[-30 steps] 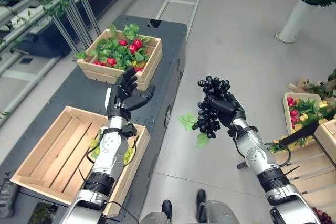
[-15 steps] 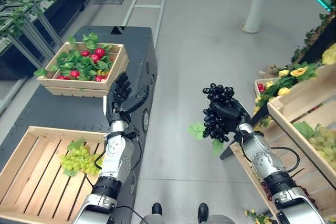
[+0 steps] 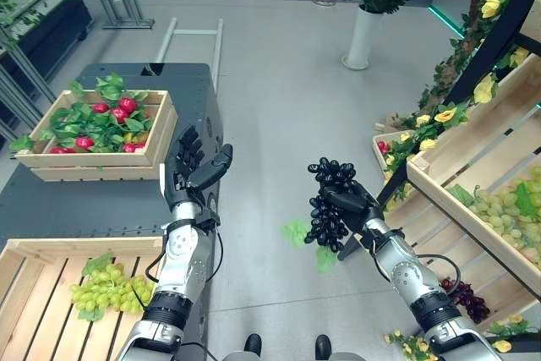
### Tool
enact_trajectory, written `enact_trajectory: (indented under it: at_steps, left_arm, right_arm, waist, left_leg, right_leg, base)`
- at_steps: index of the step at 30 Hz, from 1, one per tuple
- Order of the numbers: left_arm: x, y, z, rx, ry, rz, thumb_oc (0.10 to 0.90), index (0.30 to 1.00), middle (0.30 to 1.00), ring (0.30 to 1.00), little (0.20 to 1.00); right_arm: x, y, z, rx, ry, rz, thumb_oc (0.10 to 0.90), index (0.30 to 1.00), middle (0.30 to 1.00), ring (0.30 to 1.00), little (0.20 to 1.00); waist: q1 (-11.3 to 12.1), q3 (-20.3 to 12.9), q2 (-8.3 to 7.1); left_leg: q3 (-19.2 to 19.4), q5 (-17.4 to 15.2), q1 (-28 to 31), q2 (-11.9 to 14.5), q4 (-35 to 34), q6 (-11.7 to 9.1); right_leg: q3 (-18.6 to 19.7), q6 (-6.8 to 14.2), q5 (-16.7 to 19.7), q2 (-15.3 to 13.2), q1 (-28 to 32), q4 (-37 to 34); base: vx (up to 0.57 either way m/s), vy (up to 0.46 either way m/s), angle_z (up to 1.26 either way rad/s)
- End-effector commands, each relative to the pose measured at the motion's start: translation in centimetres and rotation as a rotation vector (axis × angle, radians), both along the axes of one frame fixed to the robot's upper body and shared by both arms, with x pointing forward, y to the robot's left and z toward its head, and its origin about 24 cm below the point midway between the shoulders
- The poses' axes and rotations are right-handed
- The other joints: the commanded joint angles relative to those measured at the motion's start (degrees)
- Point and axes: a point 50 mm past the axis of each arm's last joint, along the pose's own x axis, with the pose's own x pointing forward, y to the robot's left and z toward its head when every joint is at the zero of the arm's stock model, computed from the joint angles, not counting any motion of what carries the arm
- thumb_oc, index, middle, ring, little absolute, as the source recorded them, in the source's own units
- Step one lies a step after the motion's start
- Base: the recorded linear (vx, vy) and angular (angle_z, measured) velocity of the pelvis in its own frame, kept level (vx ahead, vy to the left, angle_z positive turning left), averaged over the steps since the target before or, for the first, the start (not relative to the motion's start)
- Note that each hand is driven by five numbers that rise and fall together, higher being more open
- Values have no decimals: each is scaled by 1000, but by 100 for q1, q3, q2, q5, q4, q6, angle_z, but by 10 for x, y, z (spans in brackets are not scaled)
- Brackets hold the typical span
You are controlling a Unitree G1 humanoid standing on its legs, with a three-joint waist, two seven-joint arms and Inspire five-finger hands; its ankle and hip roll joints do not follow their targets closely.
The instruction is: Pick up the fruits from the basket on one side to the basket on the other side
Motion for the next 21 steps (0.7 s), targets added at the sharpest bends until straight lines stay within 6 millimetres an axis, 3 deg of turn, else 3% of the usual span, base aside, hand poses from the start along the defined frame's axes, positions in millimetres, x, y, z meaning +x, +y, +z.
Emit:
enact_trajectory:
  at_steps: [1, 6, 8, 10, 11, 14, 16, 18, 21]
  left_arm:
    - [11, -5, 41, 16, -223, -3, 800, 900, 900, 900, 900]
    - [9, -11, 34, 13, -209, -48, 800, 900, 900, 900, 900]
    - [5, -10, 28, 48, -180, -46, 800, 900, 900, 900, 900]
    - [-7, 5, 16, 50, -130, -1, 800, 900, 900, 900, 900]
    - [-9, 9, 12, 41, -104, 4, 800, 900, 900, 900, 900]
    - [-12, 11, -8, 50, -8, -38, 800, 900, 900, 900, 900]
    - [-13, 4, -19, 72, 51, -71, 800, 900, 900, 900, 900]
    - [-18, 4, -33, 76, 115, -90, 800, 900, 900, 900, 900]
    - [-28, 4, -50, 84, 188, -82, 800, 900, 900, 900, 900]
  right_arm:
    - [14, 0, 37, 102, -188, 10, 400, 300, 300, 300, 300]
    - [-1, 0, 15, 119, -116, -16, 400, 300, 300, 300, 300]
    - [-7, 2, 10, 138, -95, -17, 400, 300, 300, 300, 300]
    - [-12, 9, 5, 158, -83, 18, 400, 300, 300, 300, 300]
    - [-11, 10, 5, 156, -85, 22, 400, 300, 300, 300, 300]
    - [-13, 9, -1, 156, -79, -22, 400, 300, 300, 300, 300]
    - [-15, 5, -6, 162, -65, -62, 400, 300, 300, 300, 300]
    - [-17, 1, -12, 173, -54, -85, 400, 300, 300, 300, 300]
    - [-17, -3, -12, 183, -35, -128, 400, 300, 300, 300, 300]
  waist:
    - [-168, -449, 213]
    - [-302, -380, 196]
    - [-305, -295, 210]
    - [-124, -177, 284]
    - [-53, -149, 318]
    - [44, -113, 359]
    - [83, -85, 313]
    - [188, -58, 224]
    - [138, -17, 220]
  left_leg:
    - [146, -561, -43, -252, 513, 0]
    - [328, -604, 56, -309, 374, 63]
    - [501, -584, 122, -288, 272, 67]
    - [987, -459, 116, -155, 204, 45]
    - [1100, -413, 81, -100, 205, 42]
    - [1048, -411, -145, -42, 420, 129]
    - [1006, -478, -287, 12, 691, 104]
    - [1181, -622, -432, 80, 1002, 20]
    - [1190, -650, -403, 197, 1082, -38]
  right_leg:
    - [-177, -277, 93, 240, 72, 207]
    - [-72, -88, 397, 123, -111, 67]
    - [-383, 27, 499, 24, -314, 195]
    - [-1222, 111, 379, -203, -471, 815]
    - [-1324, 97, 293, -261, -471, 966]
    - [-1130, -9, 210, -419, -546, 1635]
    - [-1128, -77, 89, -517, -456, 1410]
    - [-1389, -20, 60, -644, -236, 988]
    - [-1176, -6, -61, -479, -189, 917]
  base:
    - [-5, 79, -29]
    - [-44, 71, -15]
    - [-117, 12, -30]
    - [-240, -8, -111]
    - [-264, -4, -173]
    - [-144, -37, -98]
    - [-81, -212, -26]
    - [-39, -272, -4]
    - [12, -118, -11]
